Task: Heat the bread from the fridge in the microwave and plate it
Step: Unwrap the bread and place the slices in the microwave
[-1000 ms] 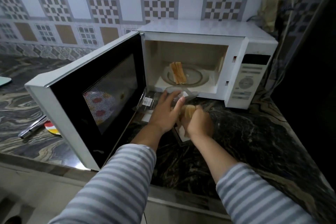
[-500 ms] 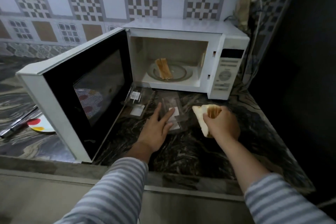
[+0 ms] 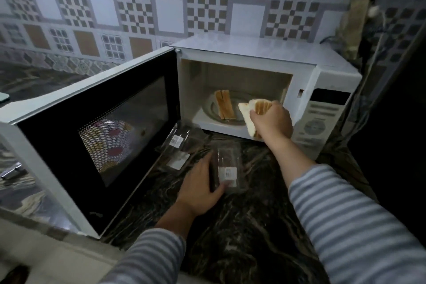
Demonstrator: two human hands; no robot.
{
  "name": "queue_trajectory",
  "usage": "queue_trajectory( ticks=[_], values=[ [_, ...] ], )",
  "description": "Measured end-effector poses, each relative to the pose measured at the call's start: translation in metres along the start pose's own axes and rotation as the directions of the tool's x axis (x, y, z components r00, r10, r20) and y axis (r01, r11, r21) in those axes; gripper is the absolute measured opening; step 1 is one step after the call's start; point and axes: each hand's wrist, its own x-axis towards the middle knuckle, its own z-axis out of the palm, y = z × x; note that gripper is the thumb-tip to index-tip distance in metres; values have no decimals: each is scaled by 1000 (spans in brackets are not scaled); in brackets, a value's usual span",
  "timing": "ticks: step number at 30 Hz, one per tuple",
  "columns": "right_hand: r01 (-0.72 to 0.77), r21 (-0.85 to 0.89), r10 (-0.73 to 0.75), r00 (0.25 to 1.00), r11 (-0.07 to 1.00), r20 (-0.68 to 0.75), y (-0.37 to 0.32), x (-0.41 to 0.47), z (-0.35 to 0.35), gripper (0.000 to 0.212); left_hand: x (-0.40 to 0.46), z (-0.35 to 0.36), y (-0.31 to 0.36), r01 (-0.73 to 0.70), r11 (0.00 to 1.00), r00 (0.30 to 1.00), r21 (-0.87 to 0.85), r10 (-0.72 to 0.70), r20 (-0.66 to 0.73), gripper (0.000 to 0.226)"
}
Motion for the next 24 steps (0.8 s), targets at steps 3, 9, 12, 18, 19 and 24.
queue_trajectory(
  ticks=[3,9,12,18,19,24],
  values=[
    [1,2,-1,1000,1000,14,-5,33,20,47,16,7,-1,69,997,996,-24,-67,62,99],
    [-18,-14,19,998,1000,61,-2,77,58,54,26,18,-3,98,967,980,236,-136,149,107],
    [-49,-30,53,992,998,117,-3,97,80,43,27,19,-5,80,957,981,280,-125,147,104],
    [-104,-21,106,986,994,126,-15,121,104,30,28,21,-6,81,946,982,315,-129,136,107],
    [-100,-32,103,986,995,130,-16,123,106,28,28,21,-6,82,945,982,315,-131,135,106],
    [-71,-15,73,985,997,156,-5,132,113,25,28,21,-7,85,942,979,324,-139,147,101]
  ],
)
